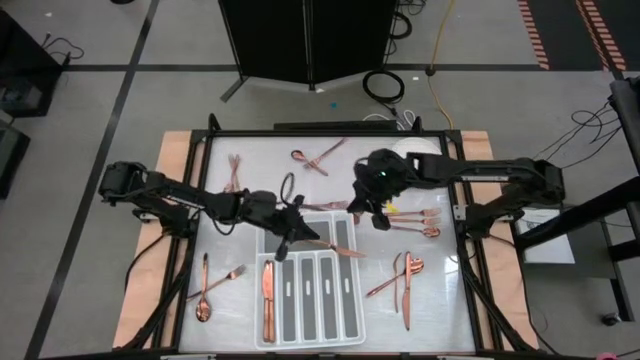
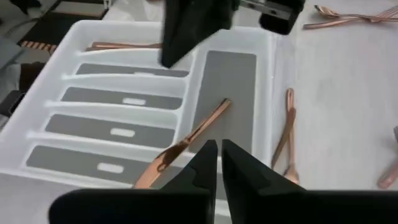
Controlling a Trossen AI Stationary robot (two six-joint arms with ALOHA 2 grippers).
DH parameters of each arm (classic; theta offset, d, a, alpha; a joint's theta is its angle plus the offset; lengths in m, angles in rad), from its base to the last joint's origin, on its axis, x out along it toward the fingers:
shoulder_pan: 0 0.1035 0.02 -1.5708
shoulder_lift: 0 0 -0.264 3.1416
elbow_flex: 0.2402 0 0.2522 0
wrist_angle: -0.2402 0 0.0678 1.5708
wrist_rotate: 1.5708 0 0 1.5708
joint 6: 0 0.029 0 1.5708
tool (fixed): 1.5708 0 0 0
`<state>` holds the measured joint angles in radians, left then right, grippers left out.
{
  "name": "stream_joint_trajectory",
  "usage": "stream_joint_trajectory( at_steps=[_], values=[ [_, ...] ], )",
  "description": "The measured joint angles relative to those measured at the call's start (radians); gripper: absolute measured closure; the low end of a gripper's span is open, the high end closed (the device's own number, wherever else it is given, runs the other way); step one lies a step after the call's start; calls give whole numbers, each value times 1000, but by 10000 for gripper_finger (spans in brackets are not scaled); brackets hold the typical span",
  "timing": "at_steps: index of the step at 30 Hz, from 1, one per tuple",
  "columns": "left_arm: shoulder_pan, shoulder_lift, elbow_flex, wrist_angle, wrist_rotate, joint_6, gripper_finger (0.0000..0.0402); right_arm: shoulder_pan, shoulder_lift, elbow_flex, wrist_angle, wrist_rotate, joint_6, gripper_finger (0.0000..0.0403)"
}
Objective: Sort silverware
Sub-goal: Put the top knife into the silverware tray
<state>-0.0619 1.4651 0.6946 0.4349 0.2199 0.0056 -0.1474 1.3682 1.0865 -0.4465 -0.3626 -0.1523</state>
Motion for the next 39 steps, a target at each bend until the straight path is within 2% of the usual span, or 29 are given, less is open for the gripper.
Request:
stream_joint_trajectory(
  at_steps=[5,13,20,26,32,39],
  values=[
    [2,55,150,-354,-128,17,340,25,-92,-149,146,6,69,400],
    [-1,309,390,-654,-128,138,282,33,-132,-349,367,5,186,403],
    [0,379,439,-678,-126,167,270,36,-133,-414,442,5,220,403],
    [-9,381,439,-693,-79,185,269,61,-133,-430,484,6,234,403],
    [-17,381,439,-692,-87,187,269,90,-133,-431,489,75,243,403],
    [-17,393,438,-679,-98,186,269,110,-133,-431,492,81,267,403]
  ],
)
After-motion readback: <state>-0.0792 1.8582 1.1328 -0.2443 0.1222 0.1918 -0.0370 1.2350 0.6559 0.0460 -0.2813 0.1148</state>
